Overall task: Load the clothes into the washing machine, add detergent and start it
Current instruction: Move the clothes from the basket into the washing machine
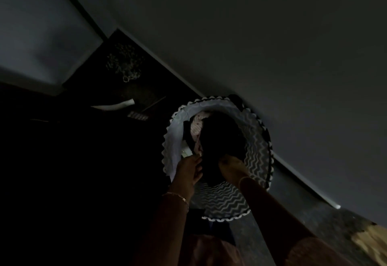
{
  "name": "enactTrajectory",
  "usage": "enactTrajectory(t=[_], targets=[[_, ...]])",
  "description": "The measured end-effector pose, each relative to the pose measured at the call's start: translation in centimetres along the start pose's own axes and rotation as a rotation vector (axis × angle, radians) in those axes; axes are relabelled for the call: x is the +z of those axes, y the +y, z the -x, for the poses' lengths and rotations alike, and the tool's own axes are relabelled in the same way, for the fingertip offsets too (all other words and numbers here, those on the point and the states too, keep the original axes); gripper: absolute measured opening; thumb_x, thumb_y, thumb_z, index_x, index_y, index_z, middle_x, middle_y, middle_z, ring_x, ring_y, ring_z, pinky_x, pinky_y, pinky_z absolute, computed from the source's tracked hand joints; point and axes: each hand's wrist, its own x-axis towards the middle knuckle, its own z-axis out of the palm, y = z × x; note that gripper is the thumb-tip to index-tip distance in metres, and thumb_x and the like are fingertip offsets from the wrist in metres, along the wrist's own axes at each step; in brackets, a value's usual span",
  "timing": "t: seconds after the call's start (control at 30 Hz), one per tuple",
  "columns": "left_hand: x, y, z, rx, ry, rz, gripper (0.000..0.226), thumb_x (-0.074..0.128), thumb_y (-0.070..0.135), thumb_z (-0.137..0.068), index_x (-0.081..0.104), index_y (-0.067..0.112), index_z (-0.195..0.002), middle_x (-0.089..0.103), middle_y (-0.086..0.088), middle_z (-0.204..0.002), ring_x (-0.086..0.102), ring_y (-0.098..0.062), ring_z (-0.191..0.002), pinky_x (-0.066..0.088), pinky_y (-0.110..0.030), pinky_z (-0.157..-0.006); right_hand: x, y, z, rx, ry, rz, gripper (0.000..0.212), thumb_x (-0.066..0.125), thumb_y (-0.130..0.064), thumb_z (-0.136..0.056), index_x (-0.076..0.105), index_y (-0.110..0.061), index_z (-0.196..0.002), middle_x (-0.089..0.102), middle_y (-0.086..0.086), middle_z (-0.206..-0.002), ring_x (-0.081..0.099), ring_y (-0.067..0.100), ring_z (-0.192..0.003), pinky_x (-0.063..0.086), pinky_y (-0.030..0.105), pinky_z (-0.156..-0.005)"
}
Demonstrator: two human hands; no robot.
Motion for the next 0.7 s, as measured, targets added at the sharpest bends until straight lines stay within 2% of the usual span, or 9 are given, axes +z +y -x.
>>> enactTrajectory(t=[0.1, 0.2, 0.3, 0.37, 0.4, 0.5, 0.6, 0.63, 0.7], targets=[[0.1, -0.7, -3.8, 0.004, 0.002, -0.029, 0.017, 0.045, 0.018, -0.097, 0.061, 0.017, -0.091, 0.06, -0.006, -0.104, 0.051, -0.012, -0.073, 0.041, -0.024, -0.065, 1.7, 0.1, -3.3, -0.127, -0.044, 0.292, 0.042, 0.045, -0.034, -0.096, 0.05, -0.022, -0.136, 0.027, 0.008, -0.154, 0.032, 0.032, -0.137, 0.035, 0.039, -0.109], [0.3, -0.5, -6.8, 0.0, -0.01, -0.074, 0.024, 0.042, 0.016, -0.098, 0.059, 0.014, -0.08, 0.058, -0.001, -0.079, 0.047, -0.012, -0.065, 0.036, -0.024, -0.06, 3.5, 0.5, -6.2, -0.15, -0.078, 0.398, 0.05, 0.046, -0.043, -0.094, 0.038, -0.036, -0.143, -0.008, 0.004, -0.161, 0.008, 0.037, -0.145, 0.027, 0.047, -0.114], [0.1, -0.4, -9.1, 0.037, 0.02, -0.121, 0.027, 0.049, 0.017, -0.096, 0.06, 0.012, -0.073, 0.061, 0.002, -0.055, 0.049, -0.014, -0.057, 0.036, -0.024, -0.055, 4.9, 0.8, -7.9, -0.119, -0.079, 0.365, 0.071, 0.047, -0.049, -0.092, 0.011, -0.033, -0.152, -0.018, 0.005, -0.159, -0.006, 0.036, -0.146, 0.021, 0.051, -0.115], [0.2, -0.3, -9.8, 0.045, 0.035, -0.111, 0.028, 0.05, 0.017, -0.096, 0.06, 0.014, -0.07, 0.063, 0.007, -0.051, 0.057, -0.013, -0.056, 0.04, -0.026, -0.057, 5.8, 1.2, -8.6, -0.111, -0.026, 0.429, 0.071, 0.043, -0.052, -0.093, 0.008, -0.033, -0.152, -0.021, 0.006, -0.158, -0.006, 0.036, -0.146, 0.024, 0.051, -0.114], [0.4, -0.4, -10.1, 0.035, 0.038, -0.099, 0.026, 0.051, 0.018, -0.096, 0.061, 0.014, -0.073, 0.066, 0.006, -0.058, 0.06, -0.012, -0.057, 0.042, -0.026, -0.06, 6.2, 1.5, -9.1, -0.108, 0.022, 0.47, 0.069, 0.041, -0.052, -0.094, 0.011, -0.033, -0.152, -0.022, 0.006, -0.158, -0.004, 0.036, -0.146, 0.025, 0.05, -0.113], [1.2, -0.8, -9.9, -0.001, -0.008, -0.07, 0.021, 0.054, 0.024, -0.095, 0.067, 0.009, -0.1, 0.066, -0.004, -0.092, 0.062, -0.017, -0.079, 0.046, -0.026, -0.066, 6.0, 1.7, -9.5, -0.066, 0.095, 0.354, 0.062, 0.038, -0.046, -0.097, 0.018, -0.024, -0.151, -0.014, 0.007, -0.16, 0.002, 0.036, -0.145, 0.024, 0.049, -0.113], [1.8, -1.5, -9.2, -0.032, -0.036, -0.036, 0.019, 0.055, 0.022, -0.093, 0.064, 0.013, -0.107, 0.063, -0.007, -0.099, 0.058, -0.015, -0.076, 0.042, -0.024, -0.057, 4.8, 1.2, -9.5, -0.052, 0.076, 0.198, 0.073, 0.029, -0.052, -0.09, 0.031, -0.005, -0.146, 0.013, 0.019, -0.157, 0.017, 0.038, -0.142, 0.021, 0.042, -0.115], [2.0, -1.5, -8.9, -0.037, -0.043, -0.017, 0.021, 0.054, 0.02, -0.094, 0.063, 0.012, -0.111, 0.062, -0.008, -0.102, 0.057, -0.015, -0.078, 0.042, -0.025, -0.059, 4.4, 1.2, -9.6, -0.03, 0.055, 0.098, 0.075, 0.041, -0.051, -0.087, 0.038, -0.001, -0.143, 0.023, 0.022, -0.154, 0.025, 0.038, -0.14, 0.023, 0.04, -0.114], [2.3, -1.5, -8.5, -0.037, -0.042, -0.011, 0.023, 0.053, 0.019, -0.095, 0.06, 0.01, -0.115, 0.062, -0.005, -0.097, 0.057, -0.015, -0.08, 0.042, -0.026, -0.063, 3.7, 1.7, -10.3, -0.02, 0.093, -0.202, 0.086, 0.066, -0.055, -0.067, 0.054, 0.001, -0.131, 0.048, 0.022, -0.139, 0.045, 0.034, -0.131, 0.037, 0.04, -0.109]])
